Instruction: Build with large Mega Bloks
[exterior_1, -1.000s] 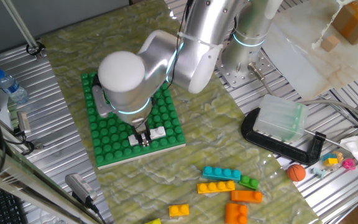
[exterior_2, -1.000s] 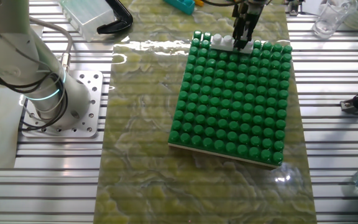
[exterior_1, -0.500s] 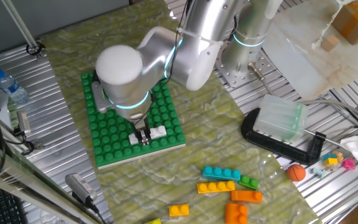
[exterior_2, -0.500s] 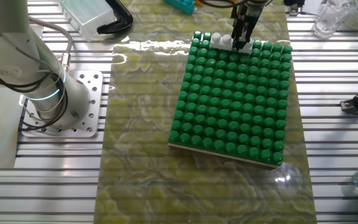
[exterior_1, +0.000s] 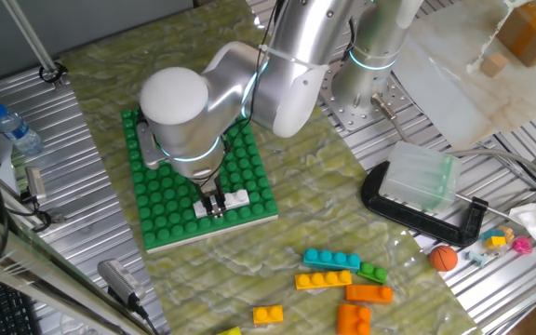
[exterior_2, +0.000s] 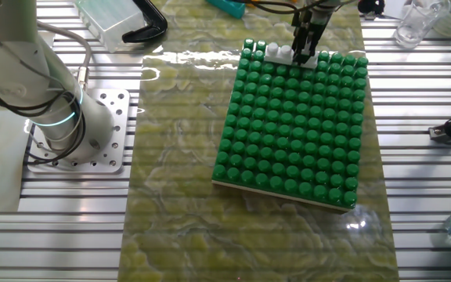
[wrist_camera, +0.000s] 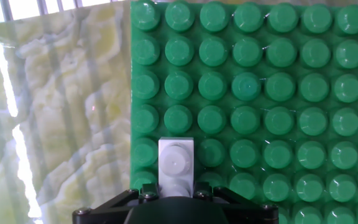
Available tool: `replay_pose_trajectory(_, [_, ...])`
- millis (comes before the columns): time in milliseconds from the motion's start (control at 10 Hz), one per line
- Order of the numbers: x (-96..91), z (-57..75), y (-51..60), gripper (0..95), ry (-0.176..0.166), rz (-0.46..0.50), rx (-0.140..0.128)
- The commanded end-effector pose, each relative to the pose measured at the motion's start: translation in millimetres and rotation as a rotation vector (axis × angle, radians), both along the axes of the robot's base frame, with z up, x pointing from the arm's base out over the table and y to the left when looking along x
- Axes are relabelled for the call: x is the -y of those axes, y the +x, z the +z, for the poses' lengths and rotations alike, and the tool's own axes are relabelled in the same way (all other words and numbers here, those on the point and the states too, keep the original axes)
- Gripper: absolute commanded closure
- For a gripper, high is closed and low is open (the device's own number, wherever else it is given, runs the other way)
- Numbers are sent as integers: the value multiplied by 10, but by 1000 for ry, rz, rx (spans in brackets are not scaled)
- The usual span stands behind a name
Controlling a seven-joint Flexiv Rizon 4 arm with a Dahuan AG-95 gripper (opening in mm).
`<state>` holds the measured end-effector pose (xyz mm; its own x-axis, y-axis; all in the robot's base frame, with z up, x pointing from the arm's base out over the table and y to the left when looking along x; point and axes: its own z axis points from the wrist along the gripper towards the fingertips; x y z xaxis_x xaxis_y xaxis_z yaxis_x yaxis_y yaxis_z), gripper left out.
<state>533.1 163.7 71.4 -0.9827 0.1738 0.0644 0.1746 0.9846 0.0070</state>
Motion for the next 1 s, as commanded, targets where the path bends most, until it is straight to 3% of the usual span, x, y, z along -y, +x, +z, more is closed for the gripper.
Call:
replay_pose_trajectory(100, [-3,-10,-8,950,0,-3,-2])
replay_pose_trajectory(1000, [15,-65,4,950,19,0,0])
